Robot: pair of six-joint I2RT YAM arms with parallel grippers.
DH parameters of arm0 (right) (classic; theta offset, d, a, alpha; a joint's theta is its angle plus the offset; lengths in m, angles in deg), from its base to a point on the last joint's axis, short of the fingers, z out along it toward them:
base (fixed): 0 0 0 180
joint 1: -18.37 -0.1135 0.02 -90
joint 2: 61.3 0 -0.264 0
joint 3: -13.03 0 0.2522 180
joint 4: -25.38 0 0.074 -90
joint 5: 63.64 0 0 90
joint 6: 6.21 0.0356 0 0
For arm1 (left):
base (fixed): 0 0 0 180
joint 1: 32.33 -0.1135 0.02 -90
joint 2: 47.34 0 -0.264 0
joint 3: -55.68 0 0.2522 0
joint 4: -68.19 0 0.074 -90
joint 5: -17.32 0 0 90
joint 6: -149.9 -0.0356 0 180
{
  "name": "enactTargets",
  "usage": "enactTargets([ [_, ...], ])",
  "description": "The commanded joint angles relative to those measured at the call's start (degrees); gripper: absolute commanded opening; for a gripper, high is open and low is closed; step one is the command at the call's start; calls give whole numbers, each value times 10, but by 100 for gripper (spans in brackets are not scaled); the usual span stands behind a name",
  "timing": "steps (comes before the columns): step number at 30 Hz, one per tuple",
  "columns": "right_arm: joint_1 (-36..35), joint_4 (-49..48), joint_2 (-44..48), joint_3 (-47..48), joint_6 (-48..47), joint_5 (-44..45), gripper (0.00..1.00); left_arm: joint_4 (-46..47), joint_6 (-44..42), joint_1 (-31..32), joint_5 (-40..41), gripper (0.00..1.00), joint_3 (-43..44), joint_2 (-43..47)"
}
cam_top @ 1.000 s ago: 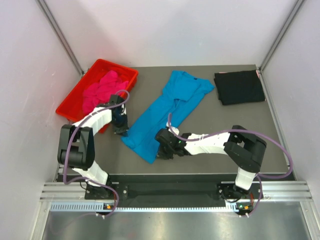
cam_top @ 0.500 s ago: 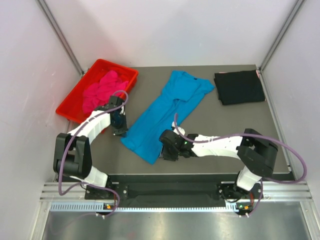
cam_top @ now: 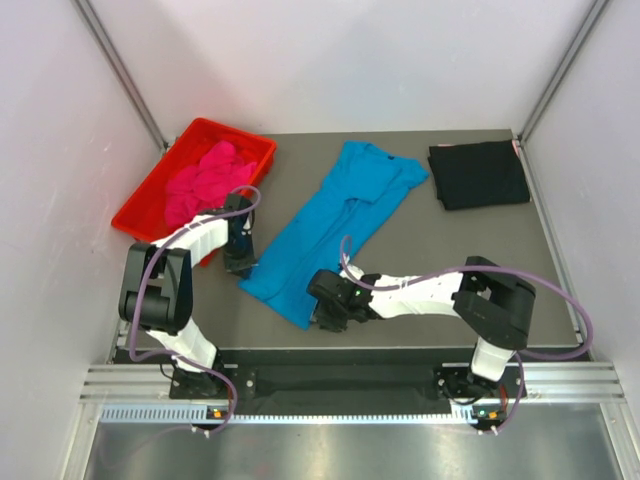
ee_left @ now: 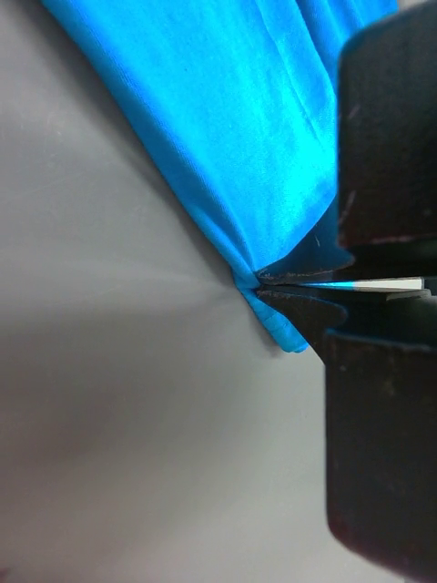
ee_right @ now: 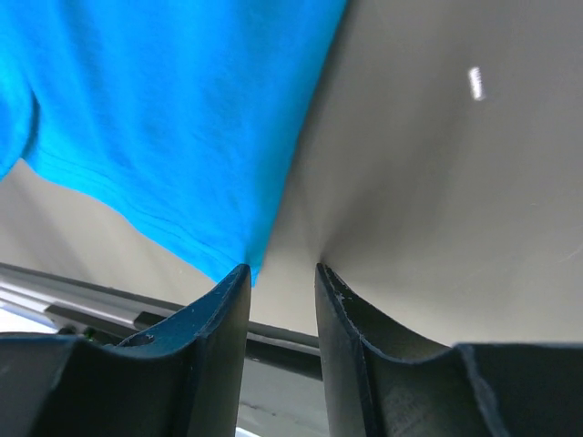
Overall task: Fold and stack the t-shirts
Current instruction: Fold the tshirt
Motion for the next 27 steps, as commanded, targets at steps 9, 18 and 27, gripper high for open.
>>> enactTargets([
  [9,-16,-14,-13,35,24,36,35,8,0,-2,-6,3,8,3],
  [18,-16,4,-60,63,15,19,33,2,-3,-2,-11,6,5,11],
  [27,-12,93,30,14,-60,48,0,-11,-4,-1,-153,2,-33,63],
])
